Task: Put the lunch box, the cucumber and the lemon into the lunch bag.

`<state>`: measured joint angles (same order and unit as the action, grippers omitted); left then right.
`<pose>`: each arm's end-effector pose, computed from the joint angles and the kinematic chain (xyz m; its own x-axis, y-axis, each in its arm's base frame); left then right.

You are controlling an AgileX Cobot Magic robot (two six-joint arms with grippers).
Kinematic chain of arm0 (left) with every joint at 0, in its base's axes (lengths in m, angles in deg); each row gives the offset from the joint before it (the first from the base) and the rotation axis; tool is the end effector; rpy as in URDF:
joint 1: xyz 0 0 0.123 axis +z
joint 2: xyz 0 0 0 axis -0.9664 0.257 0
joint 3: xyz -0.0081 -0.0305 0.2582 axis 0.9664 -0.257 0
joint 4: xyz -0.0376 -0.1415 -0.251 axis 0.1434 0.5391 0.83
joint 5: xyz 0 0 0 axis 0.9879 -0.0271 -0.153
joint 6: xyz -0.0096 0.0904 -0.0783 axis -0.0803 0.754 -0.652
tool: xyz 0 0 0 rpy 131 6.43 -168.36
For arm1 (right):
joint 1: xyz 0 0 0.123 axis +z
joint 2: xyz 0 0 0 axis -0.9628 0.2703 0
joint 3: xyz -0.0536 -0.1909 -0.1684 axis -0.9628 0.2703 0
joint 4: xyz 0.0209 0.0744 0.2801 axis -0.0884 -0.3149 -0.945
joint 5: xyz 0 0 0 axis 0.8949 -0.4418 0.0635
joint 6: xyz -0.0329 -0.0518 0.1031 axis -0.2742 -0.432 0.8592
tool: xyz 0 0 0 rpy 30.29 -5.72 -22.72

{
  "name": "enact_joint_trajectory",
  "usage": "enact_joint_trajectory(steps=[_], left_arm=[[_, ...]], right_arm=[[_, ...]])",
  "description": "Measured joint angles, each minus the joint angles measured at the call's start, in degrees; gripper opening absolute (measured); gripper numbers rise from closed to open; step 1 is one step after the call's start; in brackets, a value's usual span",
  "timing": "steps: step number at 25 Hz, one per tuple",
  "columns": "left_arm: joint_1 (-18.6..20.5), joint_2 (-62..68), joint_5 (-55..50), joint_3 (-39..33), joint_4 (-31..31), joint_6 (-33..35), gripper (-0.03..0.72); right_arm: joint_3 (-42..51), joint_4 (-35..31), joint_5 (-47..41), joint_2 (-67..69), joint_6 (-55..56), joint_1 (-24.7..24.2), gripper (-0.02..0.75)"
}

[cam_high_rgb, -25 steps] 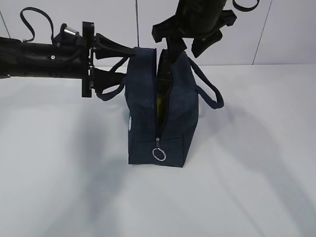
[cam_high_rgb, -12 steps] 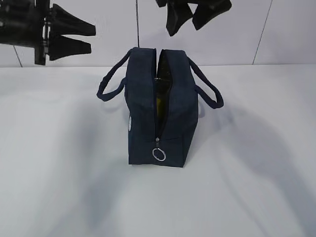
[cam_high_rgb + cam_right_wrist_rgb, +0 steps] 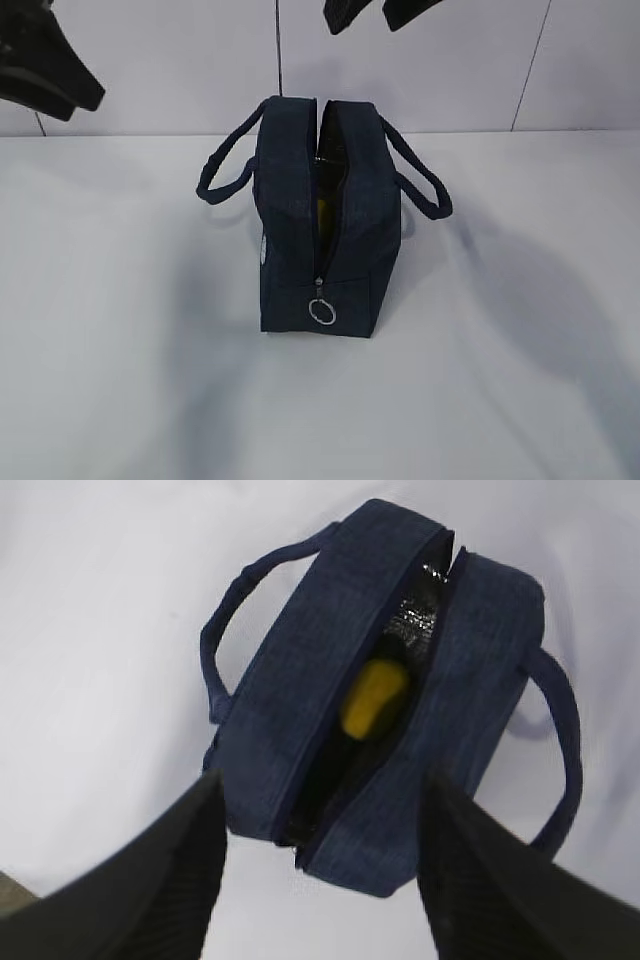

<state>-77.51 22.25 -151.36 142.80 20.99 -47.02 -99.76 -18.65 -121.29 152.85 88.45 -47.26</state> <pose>0.3920 -0.0842 0.2831 -0.8860 0.1563 -0.4366 0.3715 0.8027 -0.4666 0.3850 0.2133 0.3734 -0.7617 -0.2943 -0.5772 -0.4528 0.8790 0.1494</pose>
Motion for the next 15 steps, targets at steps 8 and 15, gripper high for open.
enact_joint_trajectory(steps=[8, 15], left_arm=[[0.0, -6.3, -0.9, 0.0, -12.8, -8.7, 0.239], [0.0, -15.1, -1.4, 0.0, -13.7, -11.7, 0.238]], right_arm=[[13.5, 3.4, 2.8, -12.2, -1.3, 0.1, 0.450], [40.5, 4.2, 22.3, -30.2, -5.4, 0.1, 0.450]])
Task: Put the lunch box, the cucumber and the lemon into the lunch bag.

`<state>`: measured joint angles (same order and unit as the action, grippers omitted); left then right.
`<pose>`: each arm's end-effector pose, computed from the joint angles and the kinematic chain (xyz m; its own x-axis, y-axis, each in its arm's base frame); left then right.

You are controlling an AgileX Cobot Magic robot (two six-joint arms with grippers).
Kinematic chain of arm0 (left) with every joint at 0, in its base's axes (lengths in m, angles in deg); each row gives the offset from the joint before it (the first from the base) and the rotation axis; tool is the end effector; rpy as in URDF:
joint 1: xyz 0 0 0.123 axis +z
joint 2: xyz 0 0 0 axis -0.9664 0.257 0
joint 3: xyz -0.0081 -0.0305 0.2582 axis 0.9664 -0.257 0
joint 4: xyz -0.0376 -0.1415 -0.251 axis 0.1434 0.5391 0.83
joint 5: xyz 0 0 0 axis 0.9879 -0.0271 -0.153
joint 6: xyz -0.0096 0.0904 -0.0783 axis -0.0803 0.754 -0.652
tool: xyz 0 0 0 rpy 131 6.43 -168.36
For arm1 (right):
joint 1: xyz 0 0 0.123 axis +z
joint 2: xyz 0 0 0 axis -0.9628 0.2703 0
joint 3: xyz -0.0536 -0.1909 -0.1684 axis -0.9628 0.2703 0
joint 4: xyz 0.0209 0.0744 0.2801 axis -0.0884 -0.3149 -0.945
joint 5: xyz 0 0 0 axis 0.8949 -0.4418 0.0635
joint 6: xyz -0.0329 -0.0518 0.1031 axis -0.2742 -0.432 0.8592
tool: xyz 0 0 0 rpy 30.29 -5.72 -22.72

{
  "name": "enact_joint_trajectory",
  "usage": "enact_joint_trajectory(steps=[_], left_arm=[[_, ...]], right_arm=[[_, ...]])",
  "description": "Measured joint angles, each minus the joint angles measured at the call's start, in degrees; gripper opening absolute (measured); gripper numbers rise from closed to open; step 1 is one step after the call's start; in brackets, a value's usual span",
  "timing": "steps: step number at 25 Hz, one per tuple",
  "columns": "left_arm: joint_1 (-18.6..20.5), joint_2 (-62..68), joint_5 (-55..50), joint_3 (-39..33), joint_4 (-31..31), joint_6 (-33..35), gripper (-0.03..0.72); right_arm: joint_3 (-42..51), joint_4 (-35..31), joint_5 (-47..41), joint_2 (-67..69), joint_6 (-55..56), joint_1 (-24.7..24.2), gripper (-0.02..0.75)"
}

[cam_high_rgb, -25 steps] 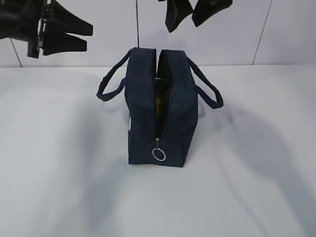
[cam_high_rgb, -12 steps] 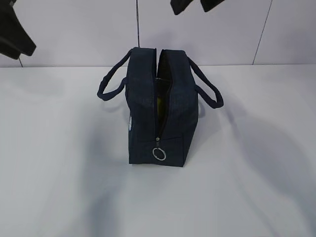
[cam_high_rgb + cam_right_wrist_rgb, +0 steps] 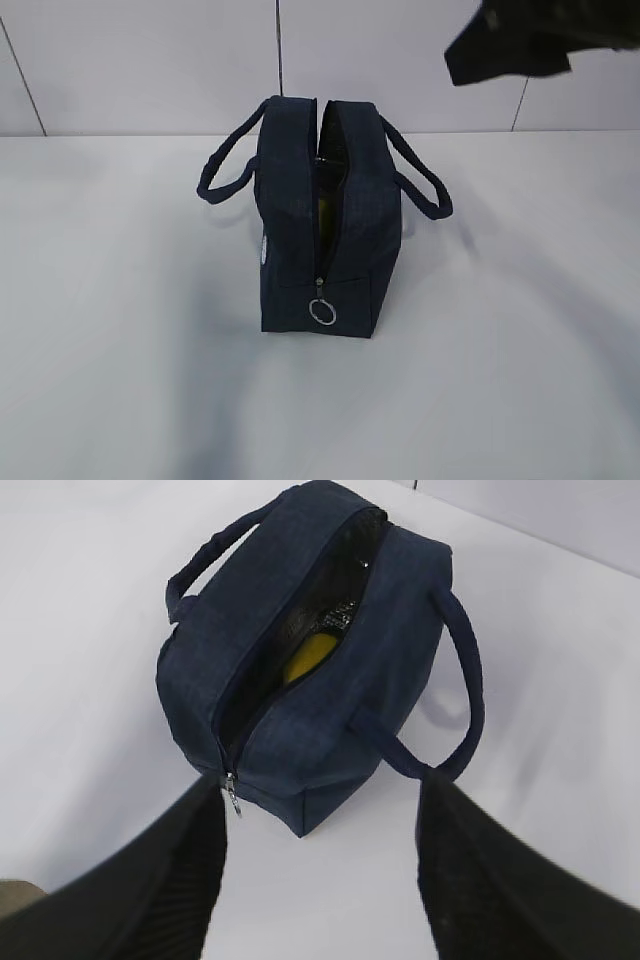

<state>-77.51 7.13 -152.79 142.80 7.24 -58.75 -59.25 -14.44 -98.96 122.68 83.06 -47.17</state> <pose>0.3378 -0.0590 0.3660 -0.8316 0.0878 -0.5483 0.2843 0.9155 -0.2846 0.2996 0.1594 0.3566 -0.5904 -0.3170 -0.7422 -0.4919 0.8705 0.0195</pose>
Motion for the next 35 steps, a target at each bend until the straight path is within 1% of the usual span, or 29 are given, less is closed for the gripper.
enact_joint_trajectory(steps=[3, 5, 7, 10, 12, 16, 21, 27, 30, 32, 35], left_arm=[[0.0, -4.8, -0.1, 0.0, -0.1, -1.1, 0.238], [0.0, -8.0, -0.2, -0.2, -0.1, -1.5, 0.238], [0.0, -11.8, -0.3, -1.8, -0.1, -1.8, 0.238], [0.0, -17.5, -0.5, -6.9, -0.1, -1.9, 0.238], [0.0, -21.6, -0.6, -11.6, -0.2, -1.9, 0.238], [0.0, -28.8, -1.0, -19.4, -0.8, -1.9, 0.238], [0.0, -34.0, -1.2, -25.6, -1.4, -1.9, 0.238], [0.0, -38.4, -1.2, -31.5, -1.6, -1.9, 0.238], [0.0, -38.7, -1.2, -32.8, -1.6, -1.9, 0.238], [0.0, -38.7, -1.2, -32.9, -1.5, -1.9, 0.238], [0.0, -38.7, -1.2, -32.9, -1.3, -1.9, 0.238]], right_arm=[[11.8, 0.0, 8.7, -8.2, -0.5, 0.0, 0.450], [18.0, 0.0, 12.3, -12.6, -0.5, 0.0, 0.450], [21.7, 0.1, 14.0, -15.8, -0.5, 0.0, 0.450], [23.7, 0.1, 14.5, -17.0, -0.6, 0.0, 0.450], [23.9, -0.1, 14.8, -17.0, -0.6, 0.0, 0.450], [25.3, -4.9, 16.3, -16.7, -1.2, 0.0, 0.450], [33.1, -8.0, 26.7, -16.8, -4.1, 0.0, 0.450], [42.8, -9.2, 38.0, -16.9, -5.0, 0.0, 0.445], [47.0, -9.5, 43.1, -17.0, -5.0, 1.5, 0.410], [49.8, -9.4, 47.3, -17.0, -5.1, 4.1, 0.376], [54.1, -8.8, 55.0, -16.5, -5.1, 8.2, 0.357]])
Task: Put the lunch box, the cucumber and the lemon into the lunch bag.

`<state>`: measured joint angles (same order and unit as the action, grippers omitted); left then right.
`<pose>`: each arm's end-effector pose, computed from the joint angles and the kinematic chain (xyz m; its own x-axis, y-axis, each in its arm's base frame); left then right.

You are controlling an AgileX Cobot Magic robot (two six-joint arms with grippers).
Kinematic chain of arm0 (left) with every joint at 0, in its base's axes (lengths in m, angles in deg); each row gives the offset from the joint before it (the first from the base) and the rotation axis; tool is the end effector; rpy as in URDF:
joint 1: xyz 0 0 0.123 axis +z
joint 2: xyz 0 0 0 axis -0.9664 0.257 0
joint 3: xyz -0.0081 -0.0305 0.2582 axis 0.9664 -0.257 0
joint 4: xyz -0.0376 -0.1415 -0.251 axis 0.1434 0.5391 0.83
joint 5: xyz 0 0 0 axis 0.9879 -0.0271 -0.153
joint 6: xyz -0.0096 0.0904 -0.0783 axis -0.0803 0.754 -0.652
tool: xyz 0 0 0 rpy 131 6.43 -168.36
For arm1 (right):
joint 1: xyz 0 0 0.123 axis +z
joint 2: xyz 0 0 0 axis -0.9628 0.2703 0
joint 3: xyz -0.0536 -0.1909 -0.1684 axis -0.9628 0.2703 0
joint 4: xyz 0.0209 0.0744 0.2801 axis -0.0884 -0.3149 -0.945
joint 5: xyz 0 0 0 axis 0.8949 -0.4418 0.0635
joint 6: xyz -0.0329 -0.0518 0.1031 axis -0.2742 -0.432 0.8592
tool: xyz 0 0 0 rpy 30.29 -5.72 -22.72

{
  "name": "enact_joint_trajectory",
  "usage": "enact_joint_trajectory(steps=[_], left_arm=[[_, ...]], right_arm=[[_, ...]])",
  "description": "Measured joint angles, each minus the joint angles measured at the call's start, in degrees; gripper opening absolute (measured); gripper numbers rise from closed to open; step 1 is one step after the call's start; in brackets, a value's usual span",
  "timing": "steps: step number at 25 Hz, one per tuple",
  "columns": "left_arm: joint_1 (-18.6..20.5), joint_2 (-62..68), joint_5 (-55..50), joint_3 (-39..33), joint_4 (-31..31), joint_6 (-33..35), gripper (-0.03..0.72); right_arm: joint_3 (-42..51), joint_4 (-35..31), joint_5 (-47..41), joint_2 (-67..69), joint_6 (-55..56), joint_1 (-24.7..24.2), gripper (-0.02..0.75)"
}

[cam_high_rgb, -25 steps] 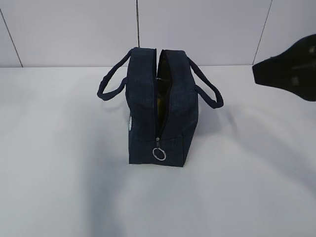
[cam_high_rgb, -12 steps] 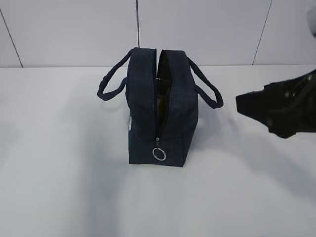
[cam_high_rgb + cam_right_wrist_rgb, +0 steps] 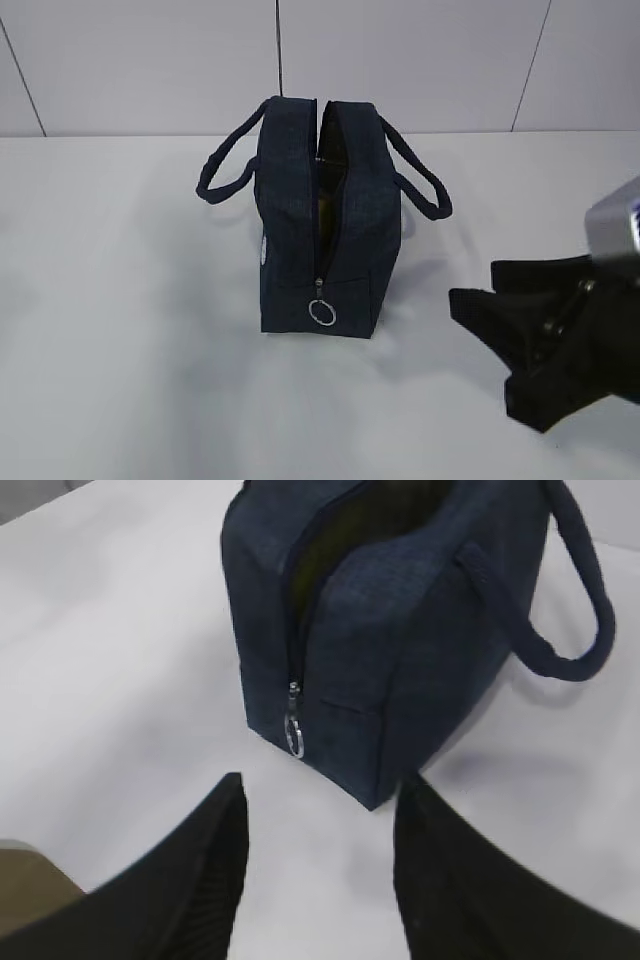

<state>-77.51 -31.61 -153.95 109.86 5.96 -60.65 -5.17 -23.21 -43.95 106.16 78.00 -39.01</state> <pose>0.1733 -0.0500 0.3413 -0.7927 0.0704 -0.6055 0.2819 0.9231 -0.2617 0.2156 0.1498 0.1807 -0.3816 -0.1833 -0.9060 -0.5376 0.8413 0.0563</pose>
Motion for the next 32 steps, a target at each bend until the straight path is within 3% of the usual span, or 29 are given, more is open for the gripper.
enact_joint_trajectory(steps=[5, 12, 21, 32], left_arm=[[0.0, 0.0, 0.0, 0.0, 0.1, 0.0, 0.237], [0.0, 0.0, 0.0, 0.0, 1.4, 0.0, 0.228], [0.0, 0.0, 0.0, 0.0, 2.6, 0.0, 0.187], [0.0, 0.0, 0.0, 0.0, 2.7, 0.0, 0.185]], right_arm=[[3.4, 7.2, 11.9, 7.5, 0.7, 2.5, 0.350], [3.5, 20.1, 30.0, 23.0, 11.3, 2.6, 0.349], [3.3, 19.9, 48.5, 39.2, 12.9, 2.8, 0.349], [-1.7, 16.2, 50.5, 45.5, 13.1, 2.8, 0.349]])
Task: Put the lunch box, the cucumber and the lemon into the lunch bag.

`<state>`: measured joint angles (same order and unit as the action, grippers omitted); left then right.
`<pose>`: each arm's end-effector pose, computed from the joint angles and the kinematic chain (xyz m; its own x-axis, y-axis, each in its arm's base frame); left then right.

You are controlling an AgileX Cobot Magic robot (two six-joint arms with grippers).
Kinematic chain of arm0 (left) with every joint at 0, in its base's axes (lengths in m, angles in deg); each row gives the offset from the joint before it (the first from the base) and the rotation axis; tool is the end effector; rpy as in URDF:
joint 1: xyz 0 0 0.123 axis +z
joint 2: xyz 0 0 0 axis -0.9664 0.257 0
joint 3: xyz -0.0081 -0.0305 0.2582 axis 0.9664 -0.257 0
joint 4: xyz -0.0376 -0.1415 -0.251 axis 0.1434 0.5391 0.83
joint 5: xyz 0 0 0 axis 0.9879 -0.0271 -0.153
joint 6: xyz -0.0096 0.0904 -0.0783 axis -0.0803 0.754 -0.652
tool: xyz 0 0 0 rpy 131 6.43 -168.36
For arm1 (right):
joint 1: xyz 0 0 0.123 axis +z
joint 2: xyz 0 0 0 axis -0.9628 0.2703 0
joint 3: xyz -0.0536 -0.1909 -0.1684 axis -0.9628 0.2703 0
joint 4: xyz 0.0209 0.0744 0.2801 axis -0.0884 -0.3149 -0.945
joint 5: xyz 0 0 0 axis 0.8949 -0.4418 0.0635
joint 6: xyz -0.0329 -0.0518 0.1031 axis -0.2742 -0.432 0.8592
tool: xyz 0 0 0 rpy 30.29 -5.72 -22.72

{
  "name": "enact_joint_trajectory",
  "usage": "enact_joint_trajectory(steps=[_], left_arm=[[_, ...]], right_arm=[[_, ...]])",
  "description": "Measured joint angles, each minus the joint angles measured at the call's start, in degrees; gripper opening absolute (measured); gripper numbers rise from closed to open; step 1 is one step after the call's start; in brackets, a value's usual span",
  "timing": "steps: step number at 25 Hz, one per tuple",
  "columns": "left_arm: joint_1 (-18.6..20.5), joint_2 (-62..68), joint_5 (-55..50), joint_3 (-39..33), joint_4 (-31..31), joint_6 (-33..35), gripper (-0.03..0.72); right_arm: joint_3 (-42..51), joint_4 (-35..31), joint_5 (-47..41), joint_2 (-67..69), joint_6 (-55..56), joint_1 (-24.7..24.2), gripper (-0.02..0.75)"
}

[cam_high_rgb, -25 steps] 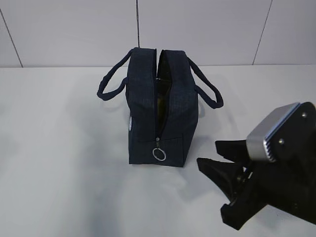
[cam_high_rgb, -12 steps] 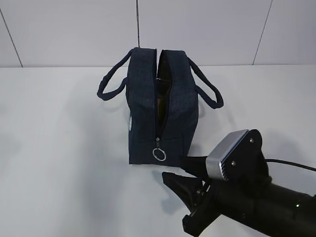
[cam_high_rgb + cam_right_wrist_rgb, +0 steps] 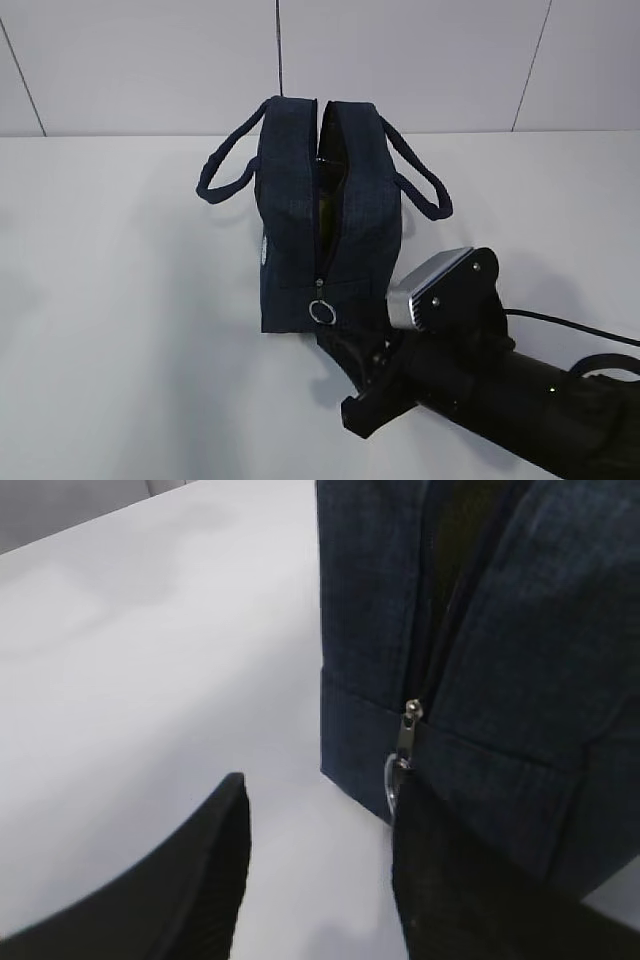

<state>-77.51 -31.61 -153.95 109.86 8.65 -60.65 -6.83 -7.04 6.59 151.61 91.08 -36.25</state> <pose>0.1725 -0.0549 0.3433 -0.7930 0.0545 -0.6068 0.2943 0.9064 -0.3031 0.2370 0.1948 0.0550 -0.2761 -0.1531 -0.9489 -0.6474 0.7593 0.0659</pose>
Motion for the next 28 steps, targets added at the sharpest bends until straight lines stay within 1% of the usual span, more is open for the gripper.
enact_joint_trajectory(steps=[5, 19, 28], left_arm=[[0.0, 0.0, 0.0, 0.0, 0.0, 0.0, 0.185], [0.0, 0.0, 0.0, 0.0, -0.1, 0.0, 0.185], [0.0, 0.0, 0.0, 0.0, -0.2, 0.0, 0.185]], right_arm=[[-2.0, -3.2, 0.2, 3.3, 0.0, 0.0, 0.347], [-6.0, -3.5, 0.2, 8.4, 0.0, 0.0, 0.347], [-8.8, -3.8, -4.7, 8.4, 0.0, 0.0, 0.348]])
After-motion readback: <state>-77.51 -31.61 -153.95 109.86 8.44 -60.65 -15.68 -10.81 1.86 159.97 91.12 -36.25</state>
